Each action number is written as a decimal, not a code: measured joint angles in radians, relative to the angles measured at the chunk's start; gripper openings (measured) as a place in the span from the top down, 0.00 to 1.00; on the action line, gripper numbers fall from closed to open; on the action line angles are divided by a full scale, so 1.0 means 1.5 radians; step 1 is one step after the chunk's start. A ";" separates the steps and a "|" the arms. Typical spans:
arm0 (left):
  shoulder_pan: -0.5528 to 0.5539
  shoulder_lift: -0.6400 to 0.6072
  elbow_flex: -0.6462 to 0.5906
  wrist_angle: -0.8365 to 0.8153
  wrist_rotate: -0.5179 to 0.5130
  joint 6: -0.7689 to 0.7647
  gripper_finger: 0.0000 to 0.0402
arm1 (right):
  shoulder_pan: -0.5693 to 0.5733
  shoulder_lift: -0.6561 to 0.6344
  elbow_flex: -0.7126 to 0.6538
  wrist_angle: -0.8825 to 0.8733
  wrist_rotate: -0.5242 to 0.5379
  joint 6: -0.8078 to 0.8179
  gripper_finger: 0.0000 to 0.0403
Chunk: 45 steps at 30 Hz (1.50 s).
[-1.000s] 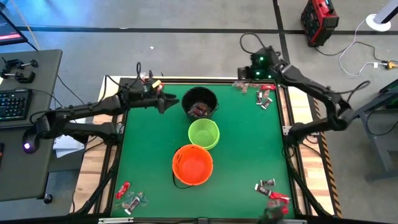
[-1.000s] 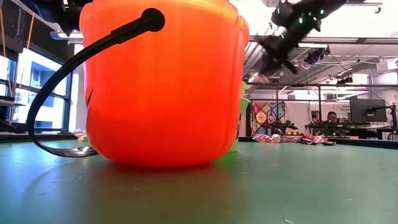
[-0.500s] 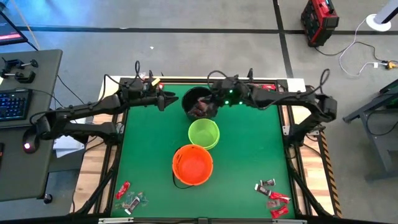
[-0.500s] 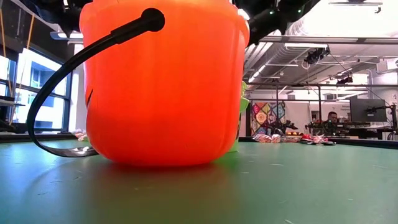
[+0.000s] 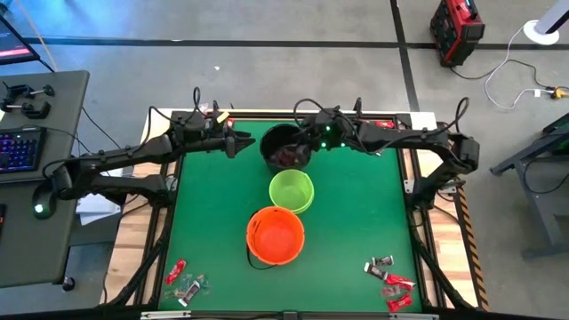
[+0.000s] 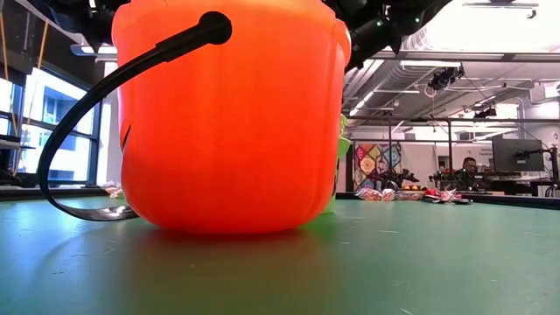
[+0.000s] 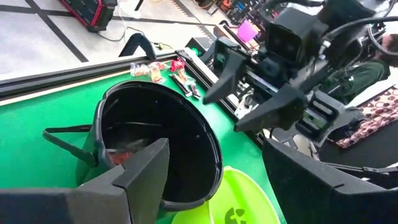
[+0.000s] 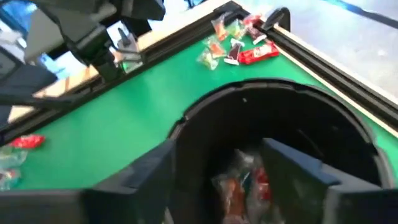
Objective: Sort candy by brand, put in halloween buckets
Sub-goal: Put the green gummy into the black bucket
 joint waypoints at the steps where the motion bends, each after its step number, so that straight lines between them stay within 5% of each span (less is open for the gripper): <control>1: 0.000 0.000 0.000 0.000 0.000 0.000 0.38 | -0.006 0.000 0.014 -0.023 -0.004 -0.011 0.35; 10: 0.006 0.000 0.005 -0.026 -0.042 -0.033 0.38 | -0.127 -0.006 0.193 -0.276 0.084 -0.107 0.30; 17: 0.134 0.092 0.200 -0.500 -0.193 0.006 0.41 | -0.217 -0.006 0.222 -0.305 0.036 -0.093 0.30; 23: 0.199 0.225 0.249 -0.670 -0.207 0.018 0.45 | -0.235 -0.006 0.222 -0.329 0.025 -0.081 0.30; 32: 0.209 0.370 0.243 -0.662 -0.265 0.089 0.49 | -0.232 -0.006 0.222 -0.337 0.025 -0.084 0.30; 45: 0.253 0.443 0.243 -0.664 -0.259 0.277 0.49 | -0.232 -0.006 0.222 -0.369 0.026 -0.084 0.30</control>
